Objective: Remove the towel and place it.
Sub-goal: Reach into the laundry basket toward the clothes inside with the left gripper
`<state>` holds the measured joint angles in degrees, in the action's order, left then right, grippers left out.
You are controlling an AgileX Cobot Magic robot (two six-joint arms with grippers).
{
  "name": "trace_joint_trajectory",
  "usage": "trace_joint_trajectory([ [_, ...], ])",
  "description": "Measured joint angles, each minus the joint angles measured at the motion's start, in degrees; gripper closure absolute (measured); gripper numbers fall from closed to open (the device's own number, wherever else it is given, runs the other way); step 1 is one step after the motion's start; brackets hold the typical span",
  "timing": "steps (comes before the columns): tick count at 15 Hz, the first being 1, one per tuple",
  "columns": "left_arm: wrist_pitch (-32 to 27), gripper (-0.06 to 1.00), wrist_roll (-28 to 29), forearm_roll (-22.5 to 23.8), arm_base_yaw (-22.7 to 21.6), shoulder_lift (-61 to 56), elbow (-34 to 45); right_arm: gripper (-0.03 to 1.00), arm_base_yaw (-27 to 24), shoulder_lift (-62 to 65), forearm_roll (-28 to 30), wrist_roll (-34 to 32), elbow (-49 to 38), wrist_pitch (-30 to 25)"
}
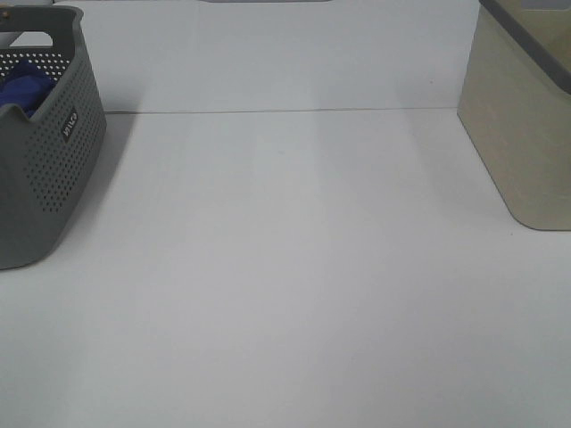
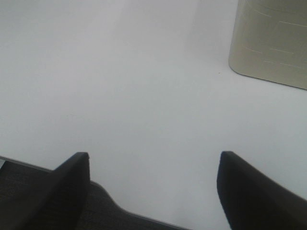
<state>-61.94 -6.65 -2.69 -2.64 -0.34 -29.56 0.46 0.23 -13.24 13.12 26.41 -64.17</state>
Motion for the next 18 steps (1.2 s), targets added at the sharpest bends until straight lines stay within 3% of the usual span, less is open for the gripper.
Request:
trace_joint_trajectory([
  [18,0.0,-0.05,0.0,0.0,0.0,0.0,0.0,0.24,0.0,0.0,0.0,0.0,0.0,0.0],
])
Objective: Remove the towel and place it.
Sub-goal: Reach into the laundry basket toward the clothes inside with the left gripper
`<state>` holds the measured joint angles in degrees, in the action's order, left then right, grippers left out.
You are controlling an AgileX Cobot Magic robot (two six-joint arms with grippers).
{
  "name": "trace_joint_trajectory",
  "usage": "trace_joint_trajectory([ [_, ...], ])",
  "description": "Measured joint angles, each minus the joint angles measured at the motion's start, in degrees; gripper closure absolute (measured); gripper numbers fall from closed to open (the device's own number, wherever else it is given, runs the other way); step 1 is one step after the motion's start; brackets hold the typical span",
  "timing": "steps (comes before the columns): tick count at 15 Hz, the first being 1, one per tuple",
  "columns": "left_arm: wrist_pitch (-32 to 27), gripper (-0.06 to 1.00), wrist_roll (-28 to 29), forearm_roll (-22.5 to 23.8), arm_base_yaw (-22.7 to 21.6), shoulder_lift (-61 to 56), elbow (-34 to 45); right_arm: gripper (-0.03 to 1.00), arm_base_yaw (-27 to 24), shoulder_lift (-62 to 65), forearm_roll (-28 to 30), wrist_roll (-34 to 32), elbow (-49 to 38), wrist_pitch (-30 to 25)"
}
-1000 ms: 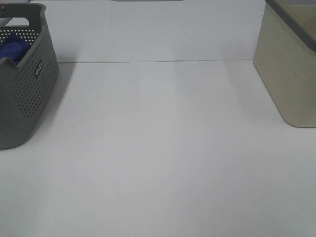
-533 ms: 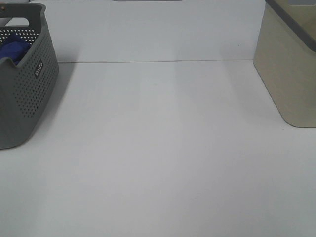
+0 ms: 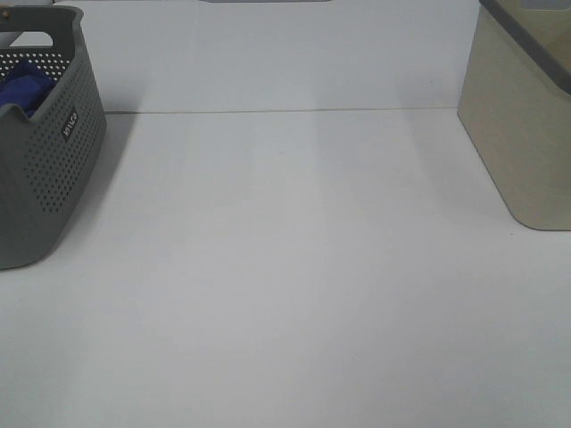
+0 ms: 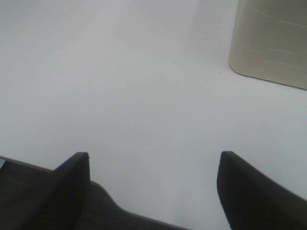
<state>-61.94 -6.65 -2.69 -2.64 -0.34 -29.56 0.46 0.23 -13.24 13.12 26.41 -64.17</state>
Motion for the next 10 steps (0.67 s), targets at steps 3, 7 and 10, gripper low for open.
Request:
trace_joint_trajectory([
  [3,0.0,-0.05,0.0,0.0,0.0,0.0,0.0,0.24,0.0,0.0,0.0,0.0,0.0,0.0],
  [7,0.0,-0.05,0.0,0.0,0.0,0.0,0.0,0.24,0.0,0.0,0.0,0.0,0.0,0.0],
  [10,0.0,-0.05,0.0,0.0,0.0,0.0,0.0,0.24,0.0,0.0,0.0,0.0,0.0,0.0],
])
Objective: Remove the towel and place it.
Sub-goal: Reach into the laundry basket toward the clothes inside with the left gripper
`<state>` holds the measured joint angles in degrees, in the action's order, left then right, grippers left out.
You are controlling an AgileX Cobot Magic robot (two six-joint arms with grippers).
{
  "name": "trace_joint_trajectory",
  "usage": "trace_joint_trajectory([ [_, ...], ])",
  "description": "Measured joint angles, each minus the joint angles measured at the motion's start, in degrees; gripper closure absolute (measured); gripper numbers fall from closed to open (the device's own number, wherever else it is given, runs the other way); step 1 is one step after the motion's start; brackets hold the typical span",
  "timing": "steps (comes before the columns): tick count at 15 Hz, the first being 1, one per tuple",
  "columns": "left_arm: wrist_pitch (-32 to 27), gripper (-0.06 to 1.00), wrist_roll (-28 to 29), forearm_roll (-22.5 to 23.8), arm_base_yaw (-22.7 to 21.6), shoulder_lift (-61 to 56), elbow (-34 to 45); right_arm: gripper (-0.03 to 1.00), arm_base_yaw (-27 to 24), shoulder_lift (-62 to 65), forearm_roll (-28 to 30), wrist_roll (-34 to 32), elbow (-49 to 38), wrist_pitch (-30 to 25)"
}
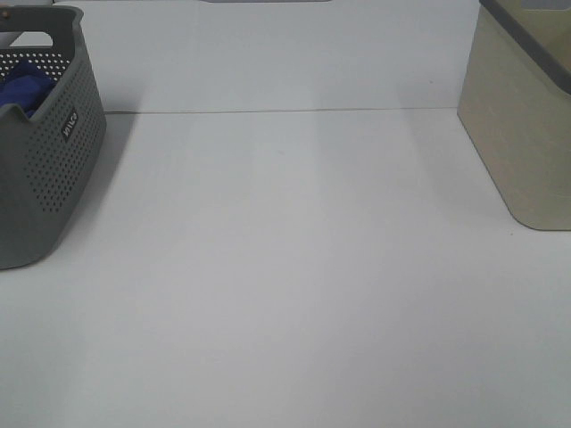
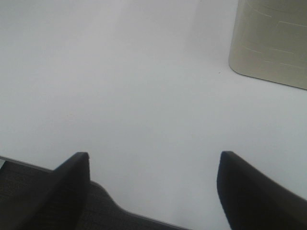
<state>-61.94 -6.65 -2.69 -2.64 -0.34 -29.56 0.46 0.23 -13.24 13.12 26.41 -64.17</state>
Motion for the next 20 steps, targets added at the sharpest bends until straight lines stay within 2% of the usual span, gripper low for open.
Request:
trace_joint_trajectory([
  [20,0.0,-0.05,-0.17,0.0,0.0,0.0,0.0,0.24,0.0,0.0,0.0,0.0,0.0,0.0],
])
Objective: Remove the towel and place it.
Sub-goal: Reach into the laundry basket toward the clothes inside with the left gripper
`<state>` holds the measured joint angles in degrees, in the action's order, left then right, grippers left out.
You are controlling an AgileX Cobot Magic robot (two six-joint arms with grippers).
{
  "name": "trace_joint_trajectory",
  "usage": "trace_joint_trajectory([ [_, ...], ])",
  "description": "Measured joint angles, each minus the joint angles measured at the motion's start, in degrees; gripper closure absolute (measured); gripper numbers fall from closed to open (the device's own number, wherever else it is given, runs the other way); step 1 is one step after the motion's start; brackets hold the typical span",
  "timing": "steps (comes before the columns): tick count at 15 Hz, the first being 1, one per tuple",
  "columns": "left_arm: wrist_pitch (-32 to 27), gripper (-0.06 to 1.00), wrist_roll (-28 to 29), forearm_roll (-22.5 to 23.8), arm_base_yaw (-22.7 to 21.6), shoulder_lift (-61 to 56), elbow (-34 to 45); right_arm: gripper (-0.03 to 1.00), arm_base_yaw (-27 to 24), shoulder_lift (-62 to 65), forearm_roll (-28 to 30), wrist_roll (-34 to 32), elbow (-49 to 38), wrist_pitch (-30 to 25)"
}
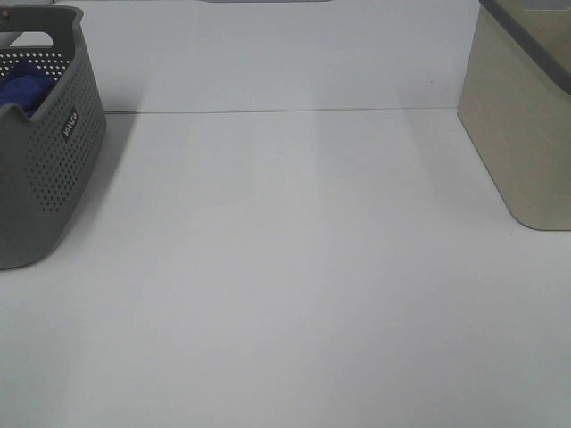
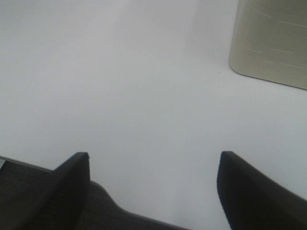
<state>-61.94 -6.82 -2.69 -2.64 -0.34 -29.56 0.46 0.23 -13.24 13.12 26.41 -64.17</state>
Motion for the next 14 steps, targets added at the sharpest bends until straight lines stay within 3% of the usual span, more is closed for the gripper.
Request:
trace_joint_trajectory([
  [3,0.0,-0.05,-0.52,0.0,0.0,0.0,0.0,0.24,0.0,0.0,0.0,0.0,0.0,0.0],
  [6,-3.09,-0.03,-7.39,0.0,0.0,5.79,-4.41,0.24,0.0,0.0,0.0,0.0,0.0,0.0],
  [8,-5.5,-0.03,-15.07,0.0,0.0,15.41,-11.23,0.24,0.0,0.0,0.0,0.0,0.0,0.0],
  [12,-4.41,-0.03,-29.05,0.4,0.0,33.63,-25.55,0.24,0.0,0.0,0.0,0.0,0.0,0.0],
  [13,-4.3,-0.03,-35.7,2.12,0.0,46.35,-34.49,0.24,0.0,0.0,0.0,0.0,0.0,0.0],
  [14,-4.24,-0.03,-37.82,2.69,0.0,52.43,-39.53,0.24,0.0,0.0,0.0,0.0,0.0,0.0],
])
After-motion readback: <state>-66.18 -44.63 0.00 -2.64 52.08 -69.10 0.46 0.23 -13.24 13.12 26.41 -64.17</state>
